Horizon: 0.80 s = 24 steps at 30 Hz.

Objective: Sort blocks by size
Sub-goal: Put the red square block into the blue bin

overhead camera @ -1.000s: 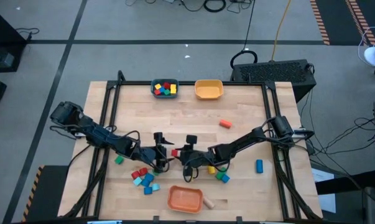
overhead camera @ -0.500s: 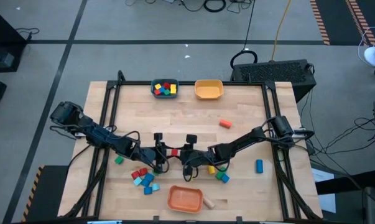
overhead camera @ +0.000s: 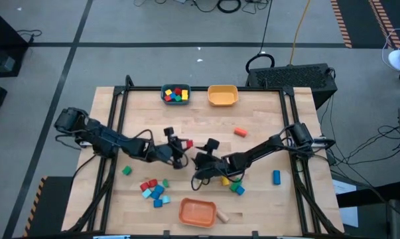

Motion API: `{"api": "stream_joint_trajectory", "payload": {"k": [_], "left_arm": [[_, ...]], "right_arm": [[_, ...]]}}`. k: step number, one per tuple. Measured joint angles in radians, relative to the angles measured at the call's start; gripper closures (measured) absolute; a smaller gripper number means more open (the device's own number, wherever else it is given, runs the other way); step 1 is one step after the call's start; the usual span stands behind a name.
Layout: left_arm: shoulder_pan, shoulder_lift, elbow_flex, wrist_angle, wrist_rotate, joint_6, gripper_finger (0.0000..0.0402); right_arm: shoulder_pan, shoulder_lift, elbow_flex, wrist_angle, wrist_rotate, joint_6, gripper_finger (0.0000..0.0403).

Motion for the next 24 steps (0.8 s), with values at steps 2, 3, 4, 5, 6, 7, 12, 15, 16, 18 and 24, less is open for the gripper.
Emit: {"api": "stream_joint_trajectory", "payload": {"k": [2, 3, 4, 5, 6, 7, 12, 15, 16, 18, 24], "left_arm": [[0.029, 0.0, 0.015, -0.014, 0.002, 0.025, 0.0266], [0.046, 0.0, 0.025, -0.029, 0.007, 0.034, 0.0266], [0.066, -0.002, 0.035, -0.045, 0.007, 0.044, 0.0266], [0.088, -0.003, 0.046, -0.063, 0.005, 0.05, 0.0266], [0.11, -0.004, 0.055, -0.075, -0.006, 0.054, 0.0266], [0.133, -0.007, 0.06, -0.087, -0.024, 0.055, 0.0266], [0.278, -0.032, 0.067, -0.122, -0.082, 0.058, 0.0266], [0.377, -0.037, 0.067, -0.13, -0.055, 0.074, 0.0266], [0.412, -0.037, 0.067, -0.131, -0.031, 0.074, 0.0266], [0.488, -0.037, 0.067, -0.131, 0.044, 0.073, 0.0266], [0.69, -0.037, 0.067, -0.131, 0.225, 0.022, 0.0266]], "right_arm": [[-0.01, -0.007, 0.001, -0.038, 0.008, 0.062, 0.015], [-0.017, -0.016, 0.001, -0.066, 0.012, 0.083, 0.0146], [-0.02, -0.02, 0.001, -0.088, 0.017, 0.096, 0.0143], [-0.025, -0.022, 0.001, -0.091, 0.02, 0.104, 0.014], [-0.028, -0.022, 0.001, -0.095, 0.019, 0.108, 0.0139], [-0.028, -0.022, 0.001, -0.103, 0.017, 0.108, 0.0138], [-0.027, -0.029, 0.001, -0.109, -0.023, 0.094, 0.0136], [-0.025, -0.035, 0.001, -0.125, -0.093, 0.046, 0.0136], [-0.024, -0.035, 0.001, -0.124, -0.106, 0.039, 0.0136], [-0.017, -0.037, 0.001, -0.124, -0.115, 0.025, 0.0136], [-0.01, -0.04, 0.001, -0.128, -0.135, 0.01, 0.0136]]}}
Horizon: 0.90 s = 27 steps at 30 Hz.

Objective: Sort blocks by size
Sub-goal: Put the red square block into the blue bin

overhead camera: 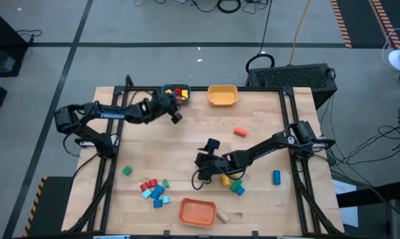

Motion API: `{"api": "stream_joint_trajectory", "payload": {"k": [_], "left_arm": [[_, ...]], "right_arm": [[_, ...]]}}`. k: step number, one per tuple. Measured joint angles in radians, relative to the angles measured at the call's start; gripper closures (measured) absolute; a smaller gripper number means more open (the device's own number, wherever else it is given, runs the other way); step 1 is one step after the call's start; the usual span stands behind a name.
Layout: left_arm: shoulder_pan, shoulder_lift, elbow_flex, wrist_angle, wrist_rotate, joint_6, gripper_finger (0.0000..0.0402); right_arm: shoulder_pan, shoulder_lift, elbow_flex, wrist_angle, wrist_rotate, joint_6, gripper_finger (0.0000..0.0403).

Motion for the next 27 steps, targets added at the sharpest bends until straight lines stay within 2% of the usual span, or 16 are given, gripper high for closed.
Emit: {"api": "stream_joint_trajectory", "payload": {"k": [11, 19, 27], "left_arm": [[0.26, 0.004, 0.0, 0.008, 0.232, -0.081, 0.0266], [0.295, 0.013, -0.001, 0.026, 0.27, -0.081, 0.0266], [0.295, 0.118, -0.001, 0.121, 0.268, -0.08, 0.0265]], "right_arm": [[0.0, 0.0, 0.0, -0.001, -0.002, -0.016, 0.0136], [-0.001, 0.0, 0.0, 0.0, -0.001, -0.024, 0.0136], [0.0, 0.0, 0.0, -0.007, -0.001, -0.062, 0.0136]]}}
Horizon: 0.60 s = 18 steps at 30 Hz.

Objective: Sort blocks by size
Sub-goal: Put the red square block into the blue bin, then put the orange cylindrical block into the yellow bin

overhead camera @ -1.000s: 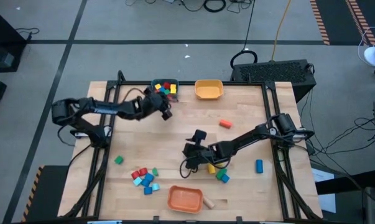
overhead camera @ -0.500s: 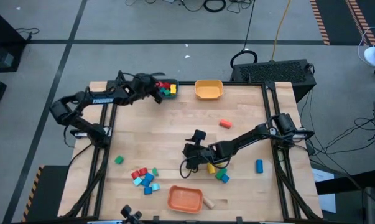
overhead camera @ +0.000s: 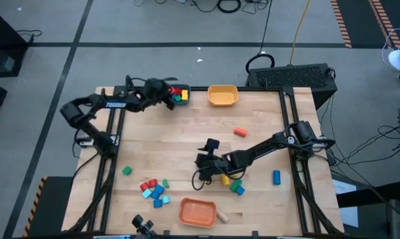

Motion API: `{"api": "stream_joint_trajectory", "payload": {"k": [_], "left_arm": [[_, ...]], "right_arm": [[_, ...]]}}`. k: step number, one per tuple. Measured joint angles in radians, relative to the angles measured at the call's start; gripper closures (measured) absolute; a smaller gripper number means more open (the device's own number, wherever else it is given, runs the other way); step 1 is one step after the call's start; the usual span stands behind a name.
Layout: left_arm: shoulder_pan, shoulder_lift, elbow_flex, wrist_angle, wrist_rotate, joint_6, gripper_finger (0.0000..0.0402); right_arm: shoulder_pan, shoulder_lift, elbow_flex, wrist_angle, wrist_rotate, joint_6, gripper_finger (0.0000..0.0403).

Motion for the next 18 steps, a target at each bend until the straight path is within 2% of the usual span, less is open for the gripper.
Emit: {"api": "stream_joint_trajectory", "payload": {"k": [8, 14, 18], "left_arm": [[0.0, 0.025, 0.0, 0.006, -0.059, -0.001, 0.019], [-0.001, 0.025, 0.0, 0.003, -0.055, -0.002, 0.0178], [-0.003, -0.016, 0.0, -0.013, -0.008, -0.027, 0.0177]], "right_arm": [[0.006, -0.065, 0.0, -0.03, 0.006, -0.02, 0.0136], [0.0, -0.127, 0.001, -0.097, 0.006, -0.043, 0.0144], [-0.032, -0.163, 0.001, -0.191, 0.002, -0.046, 0.0147]]}}
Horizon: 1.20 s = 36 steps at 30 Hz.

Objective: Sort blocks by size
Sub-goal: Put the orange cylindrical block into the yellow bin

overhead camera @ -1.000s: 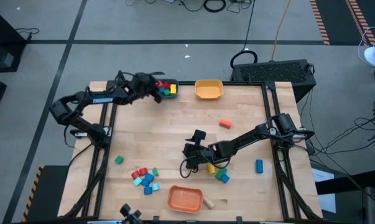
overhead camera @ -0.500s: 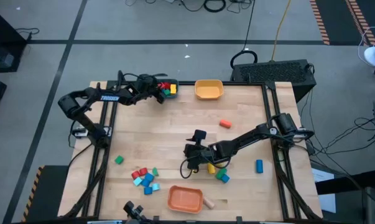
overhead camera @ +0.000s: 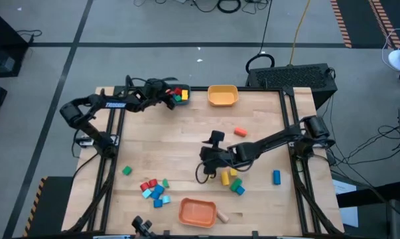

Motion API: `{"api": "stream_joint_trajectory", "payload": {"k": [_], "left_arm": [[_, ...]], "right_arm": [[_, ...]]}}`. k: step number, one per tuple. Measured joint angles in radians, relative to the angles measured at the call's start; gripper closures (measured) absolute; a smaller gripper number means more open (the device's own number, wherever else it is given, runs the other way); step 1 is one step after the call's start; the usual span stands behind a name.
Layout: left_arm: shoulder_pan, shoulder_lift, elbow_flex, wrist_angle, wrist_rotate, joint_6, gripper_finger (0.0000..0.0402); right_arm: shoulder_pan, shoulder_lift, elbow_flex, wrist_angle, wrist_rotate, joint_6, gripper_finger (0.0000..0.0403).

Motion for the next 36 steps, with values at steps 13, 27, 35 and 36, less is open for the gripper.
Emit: {"api": "stream_joint_trajectory", "payload": {"k": [13, 27, 35, 36], "left_arm": [[-0.119, -0.371, -0.022, -0.102, 0.146, 0.049, 0.0176], [-0.422, -0.478, -0.045, -0.087, 0.172, 0.091, 0.0176], [-0.532, -0.478, -0.045, -0.041, 0.178, 0.188, 0.0175], [-0.538, -0.478, -0.045, -0.036, 0.177, 0.187, 0.0175]], "right_arm": [[-0.151, -0.169, 0.0, -0.471, -0.141, 0.044, 0.0148], [-0.344, -0.18, 0.0, -0.64, -0.32, -0.001, 0.0148], [-0.412, -0.18, 0.0, -0.746, -0.412, -0.027, 0.0148], [-0.418, -0.18, 0.0, -0.761, -0.424, -0.035, 0.0148]]}}
